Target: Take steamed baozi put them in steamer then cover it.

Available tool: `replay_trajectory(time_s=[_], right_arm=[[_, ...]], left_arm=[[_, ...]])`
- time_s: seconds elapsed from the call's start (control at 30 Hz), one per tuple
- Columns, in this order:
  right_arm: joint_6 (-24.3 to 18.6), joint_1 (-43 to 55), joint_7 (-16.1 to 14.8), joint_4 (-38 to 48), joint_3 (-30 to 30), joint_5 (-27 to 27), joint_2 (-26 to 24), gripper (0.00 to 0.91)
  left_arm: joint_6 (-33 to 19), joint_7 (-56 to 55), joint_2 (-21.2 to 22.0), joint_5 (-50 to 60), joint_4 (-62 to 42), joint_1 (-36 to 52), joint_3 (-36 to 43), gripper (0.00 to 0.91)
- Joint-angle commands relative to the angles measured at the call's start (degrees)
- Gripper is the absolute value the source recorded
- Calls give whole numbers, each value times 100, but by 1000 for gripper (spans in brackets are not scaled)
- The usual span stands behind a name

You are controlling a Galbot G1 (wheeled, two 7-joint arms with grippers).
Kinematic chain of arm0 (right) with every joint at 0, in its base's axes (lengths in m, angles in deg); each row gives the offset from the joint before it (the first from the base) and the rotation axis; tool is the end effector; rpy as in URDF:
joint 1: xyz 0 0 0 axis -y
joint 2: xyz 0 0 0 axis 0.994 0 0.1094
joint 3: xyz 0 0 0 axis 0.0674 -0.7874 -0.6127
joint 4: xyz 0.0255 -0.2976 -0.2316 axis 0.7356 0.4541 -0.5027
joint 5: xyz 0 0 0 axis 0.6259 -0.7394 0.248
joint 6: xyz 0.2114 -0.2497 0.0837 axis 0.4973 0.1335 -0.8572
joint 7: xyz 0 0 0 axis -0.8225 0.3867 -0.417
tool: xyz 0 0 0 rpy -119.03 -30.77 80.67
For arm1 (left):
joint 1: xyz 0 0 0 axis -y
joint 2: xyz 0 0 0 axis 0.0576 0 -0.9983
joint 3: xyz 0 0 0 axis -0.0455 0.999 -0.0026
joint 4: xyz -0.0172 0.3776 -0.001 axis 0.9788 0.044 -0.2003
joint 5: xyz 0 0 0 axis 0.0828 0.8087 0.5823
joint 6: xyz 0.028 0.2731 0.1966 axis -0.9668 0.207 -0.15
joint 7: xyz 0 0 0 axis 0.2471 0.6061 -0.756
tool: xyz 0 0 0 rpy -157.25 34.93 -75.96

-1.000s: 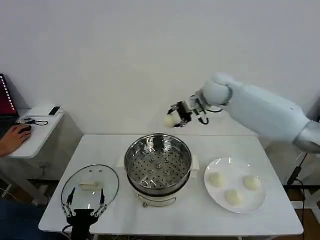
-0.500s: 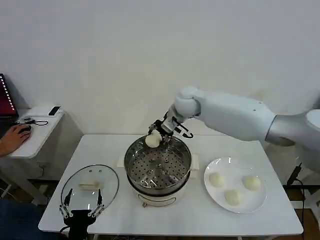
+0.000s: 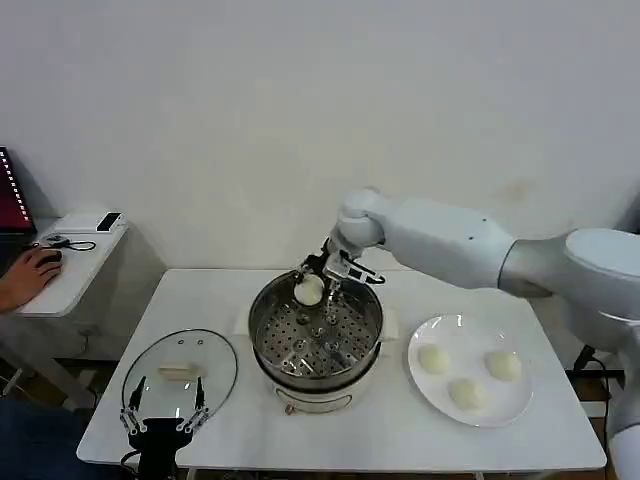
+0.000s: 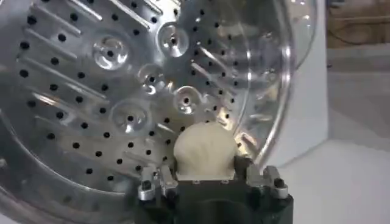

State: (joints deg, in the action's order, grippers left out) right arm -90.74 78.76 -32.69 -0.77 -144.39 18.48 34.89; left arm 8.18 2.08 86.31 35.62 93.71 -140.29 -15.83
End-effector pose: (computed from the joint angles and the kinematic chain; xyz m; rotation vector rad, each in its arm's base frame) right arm 0.5885 0.1240 -0.1129 -1.9114 0.6743 -2.2598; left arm 0.0600 0.0219 -0.2960 0.2564 -2.9510 -0.4492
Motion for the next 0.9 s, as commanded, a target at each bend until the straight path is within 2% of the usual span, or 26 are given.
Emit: replay_trajectory(time_s=[0.03,0.1,0.13,0.37,0.5,0.63,0.7,0.8,0.9], right_arm=[[-201,-76,57,171,-40,-255,89,655],[-208,-86,59,185,-45,-266,113,786],[-207,-83,79,187,-52,-255,125,907],[-285,-9,212,195,-31,-334,120,907],[-166,272,121,-75,8,-62,-48,907],[364,903,-51,-798,-12,720,-513,907],[775,1184,-135,-1280,-103,1448,-914,907],[1241,1442,-178,-1730,-180,1862,-1340,907],[1926,1588,-130,-2143,-326,2235,-1969,907]], left_arm=[[3,-2,3,-7,-7,4,5,907],[1,-6,5,-8,-10,8,5,907],[2,-6,5,-6,-11,8,6,907],[5,-12,20,-3,26,-10,6,907],[6,-14,11,-2,46,-28,6,907],[-6,-18,-35,-8,37,-59,-4,907],[-5,-15,-58,-28,39,-66,-24,907],[8,-6,-98,-50,58,-45,-25,907],[13,18,-140,-44,74,-2,-22,907]])
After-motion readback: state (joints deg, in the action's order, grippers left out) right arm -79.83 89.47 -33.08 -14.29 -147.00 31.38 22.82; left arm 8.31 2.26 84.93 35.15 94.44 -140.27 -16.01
